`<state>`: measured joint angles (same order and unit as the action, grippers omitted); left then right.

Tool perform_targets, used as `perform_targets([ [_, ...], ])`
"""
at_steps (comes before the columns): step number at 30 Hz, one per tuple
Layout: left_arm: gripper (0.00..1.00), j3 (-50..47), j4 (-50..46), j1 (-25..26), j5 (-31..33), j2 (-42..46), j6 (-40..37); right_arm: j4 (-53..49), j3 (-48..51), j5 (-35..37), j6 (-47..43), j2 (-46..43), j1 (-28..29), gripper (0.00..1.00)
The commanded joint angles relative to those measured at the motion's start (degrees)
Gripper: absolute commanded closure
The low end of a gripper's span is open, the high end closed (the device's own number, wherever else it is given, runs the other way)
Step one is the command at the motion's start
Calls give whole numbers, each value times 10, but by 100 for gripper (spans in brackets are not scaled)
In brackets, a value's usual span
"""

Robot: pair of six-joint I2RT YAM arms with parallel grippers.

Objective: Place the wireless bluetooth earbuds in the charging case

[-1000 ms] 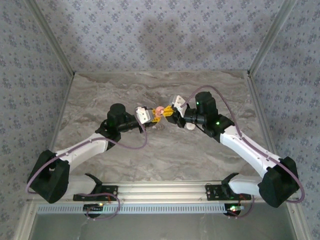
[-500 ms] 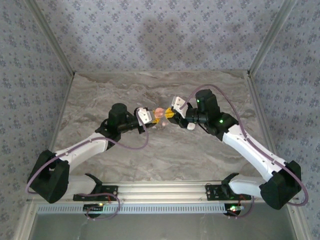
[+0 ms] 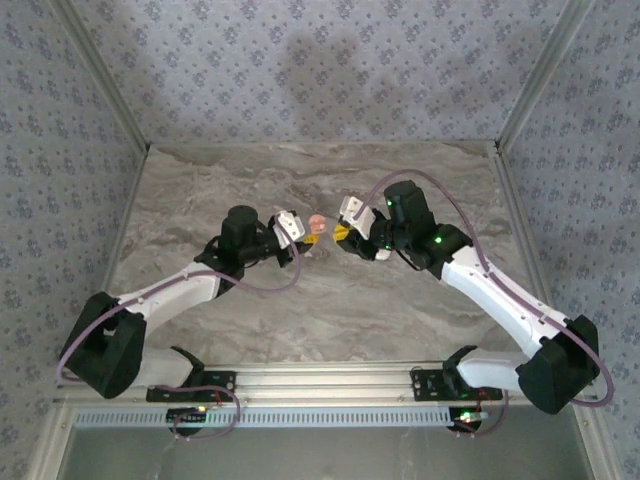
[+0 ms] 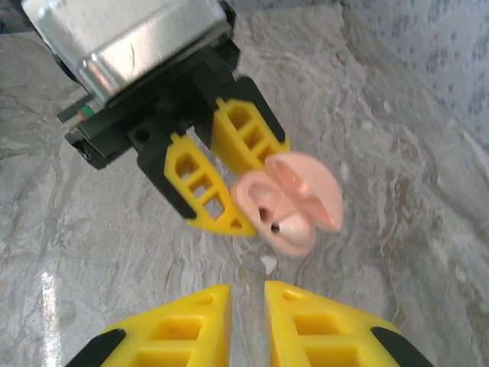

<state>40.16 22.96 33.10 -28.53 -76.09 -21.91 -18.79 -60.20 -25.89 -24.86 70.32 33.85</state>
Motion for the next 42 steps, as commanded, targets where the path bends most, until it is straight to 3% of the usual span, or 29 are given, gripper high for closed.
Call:
perform_targets([
  [1, 91, 5, 21, -13, 18, 1, 41, -49, -10, 43, 83, 7, -12, 80],
  [7, 91, -3, 17, -36, 26, 14, 70, -102, -13, 99, 297, 27, -38, 77],
  [10, 91, -6, 12, -44, 28, 21, 76, -167, -39, 126, 318, 63, -53, 76],
  [14, 91, -11, 0, -57, 30, 36, 86, -284, -150, 124, 311, 169, -73, 75],
  [18, 91, -19, -10, -72, 34, 52, 93, -392, -267, 126, 196, 279, -72, 69],
  [22, 91, -24, -21, -87, 33, 66, 94, -435, -330, 141, 20, 346, -80, 63],
  [26, 91, -26, -37, -101, 32, 77, 89, -445, -337, 102, -223, 372, -93, 52],
  [30, 91, -26, -47, -112, 32, 82, 86, -415, -296, 73, -434, 373, -106, 53],
  [36, 91, -23, -58, -127, 34, 80, 82, -382, -296, 125, -596, 416, -105, 56],
  [42, 91, -13, -65, -132, 31, 65, 79, -299, -276, 142, -654, 437, -96, 58],
])
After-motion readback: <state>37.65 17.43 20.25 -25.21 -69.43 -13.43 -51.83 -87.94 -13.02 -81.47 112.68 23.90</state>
